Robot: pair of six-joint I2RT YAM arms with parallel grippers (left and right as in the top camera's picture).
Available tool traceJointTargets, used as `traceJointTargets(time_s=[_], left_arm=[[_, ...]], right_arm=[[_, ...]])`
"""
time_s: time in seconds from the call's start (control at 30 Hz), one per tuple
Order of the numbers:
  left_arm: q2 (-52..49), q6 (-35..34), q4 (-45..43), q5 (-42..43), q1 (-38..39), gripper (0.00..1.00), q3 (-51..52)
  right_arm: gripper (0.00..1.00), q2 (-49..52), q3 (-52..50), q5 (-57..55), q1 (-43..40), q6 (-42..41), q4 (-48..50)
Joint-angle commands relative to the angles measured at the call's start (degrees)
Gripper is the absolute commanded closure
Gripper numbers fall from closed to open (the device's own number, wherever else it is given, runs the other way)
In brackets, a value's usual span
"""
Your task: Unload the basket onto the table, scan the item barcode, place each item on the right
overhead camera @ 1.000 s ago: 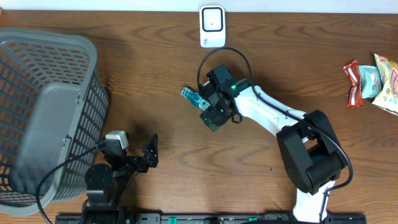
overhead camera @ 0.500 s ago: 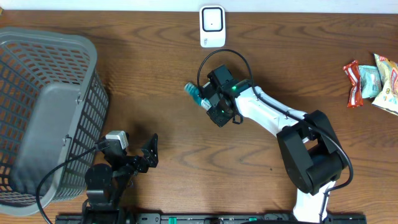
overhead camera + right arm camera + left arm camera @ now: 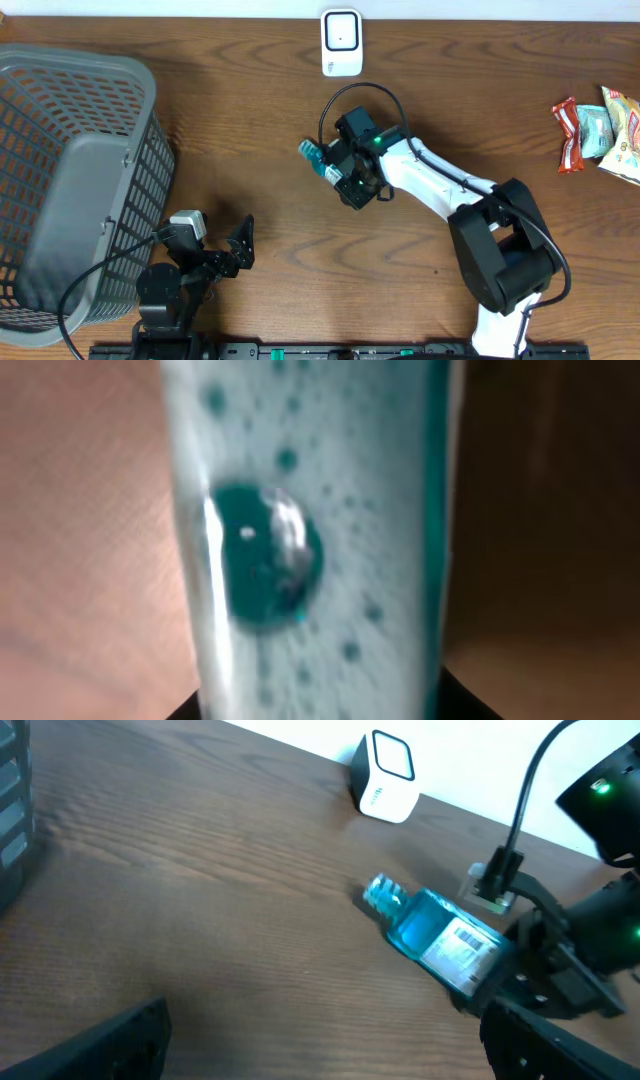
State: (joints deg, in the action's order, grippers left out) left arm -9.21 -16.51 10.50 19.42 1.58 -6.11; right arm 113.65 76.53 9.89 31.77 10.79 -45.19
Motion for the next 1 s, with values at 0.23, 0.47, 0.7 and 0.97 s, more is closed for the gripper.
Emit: traceJointTargets(time_s=[0.23,0.47,0.7,0.97], left_arm=[[0.24,-0.11,0.00,0.50,-0.28,0.02,-0.22],[0.24,-0.11,0.00,0.50,-0.28,0.02,-0.22],[0.24,-0.11,0.00,0.50,-0.28,0.02,-0.22],[0.24,-0.11,0.00,0.50,-0.28,0.02,-0.22]], right_arm=[[0.99,-14.01,4.87,27.54,-0.72,12.59,-11.69],[0.99,-17.81,4.87,35.71,-0.79,20.59,-18.99],[0.98,-17.73,4.76,32.79,-0.83,20.59,-17.79],[0.98,-16.90,-3.23,9.55,-0.26,6.23,1.11]])
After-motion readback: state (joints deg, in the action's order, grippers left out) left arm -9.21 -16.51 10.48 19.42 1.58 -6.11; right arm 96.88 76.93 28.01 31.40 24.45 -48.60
